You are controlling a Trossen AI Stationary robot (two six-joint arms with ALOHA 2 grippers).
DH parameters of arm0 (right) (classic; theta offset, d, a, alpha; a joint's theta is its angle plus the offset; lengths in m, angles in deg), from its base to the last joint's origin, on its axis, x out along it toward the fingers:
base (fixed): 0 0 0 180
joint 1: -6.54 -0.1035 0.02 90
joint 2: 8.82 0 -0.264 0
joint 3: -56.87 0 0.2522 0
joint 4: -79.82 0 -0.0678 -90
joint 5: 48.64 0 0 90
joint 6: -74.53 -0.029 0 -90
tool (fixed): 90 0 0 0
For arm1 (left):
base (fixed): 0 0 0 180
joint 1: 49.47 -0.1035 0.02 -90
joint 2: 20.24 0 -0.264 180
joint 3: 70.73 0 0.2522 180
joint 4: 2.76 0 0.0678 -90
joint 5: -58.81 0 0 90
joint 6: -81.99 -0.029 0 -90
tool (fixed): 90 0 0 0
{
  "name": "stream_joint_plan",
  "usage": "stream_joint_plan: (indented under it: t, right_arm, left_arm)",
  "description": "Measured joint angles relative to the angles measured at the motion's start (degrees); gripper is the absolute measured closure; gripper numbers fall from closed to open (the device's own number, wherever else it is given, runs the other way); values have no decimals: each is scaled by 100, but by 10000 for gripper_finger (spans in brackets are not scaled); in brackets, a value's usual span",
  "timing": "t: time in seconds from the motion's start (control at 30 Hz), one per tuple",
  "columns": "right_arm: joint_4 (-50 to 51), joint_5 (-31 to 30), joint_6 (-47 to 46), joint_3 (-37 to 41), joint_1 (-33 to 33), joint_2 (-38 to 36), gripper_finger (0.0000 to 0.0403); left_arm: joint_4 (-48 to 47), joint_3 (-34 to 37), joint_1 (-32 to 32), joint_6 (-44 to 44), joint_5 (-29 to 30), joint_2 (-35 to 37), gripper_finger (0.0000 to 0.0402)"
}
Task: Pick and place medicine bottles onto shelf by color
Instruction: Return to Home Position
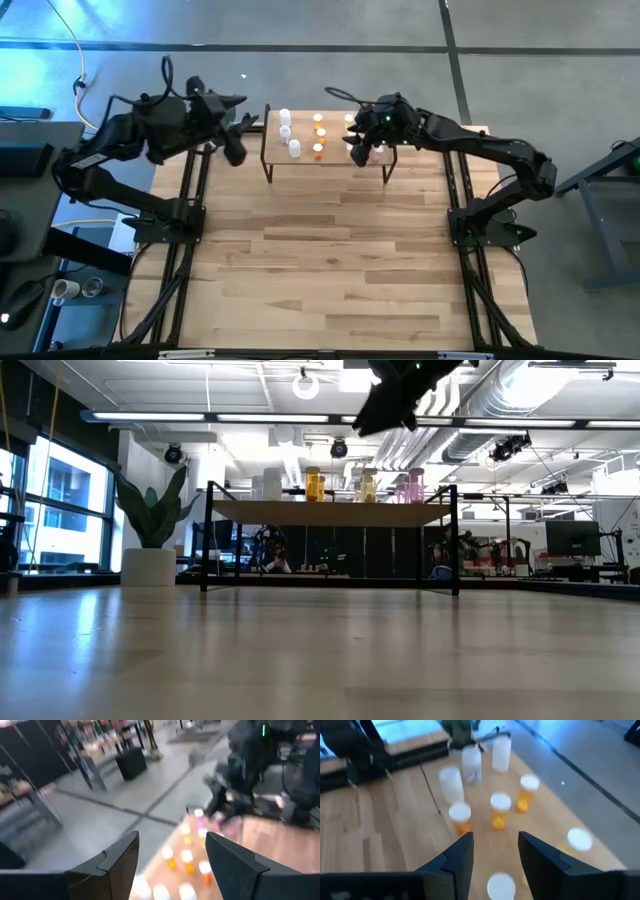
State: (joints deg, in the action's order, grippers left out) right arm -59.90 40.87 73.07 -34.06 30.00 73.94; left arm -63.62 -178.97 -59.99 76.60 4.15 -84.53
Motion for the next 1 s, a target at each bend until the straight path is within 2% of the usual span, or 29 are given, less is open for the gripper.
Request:
stream_joint_plan:
  t: [0.17,0.3,0.47,0.63,0.8,1.0]
  right_arm:
    - [-2,44,-4,-589,-91,0,256]
    - [-31,50,41,-1147,-247,0,256]
    - [-24,50,438,-1781,-447,-2,256]
    - [337,54,780,-2382,-535,-2,256]
    - [1300,51,796,-2990,-435,-2,256]
    - [2114,43,873,-3346,-278,-75,256]
  left_arm:
    - [-1112,9,4,841,-156,326,181]
    - [-975,765,58,1123,-154,740,181]
    - [0,2457,94,1188,-309,1549,181]
    - [1134,4082,94,1327,-973,2399,181]
    - [2320,5620,94,1631,-1751,3251,181]
    - [3712,7171,94,1977,-2590,4234,181]
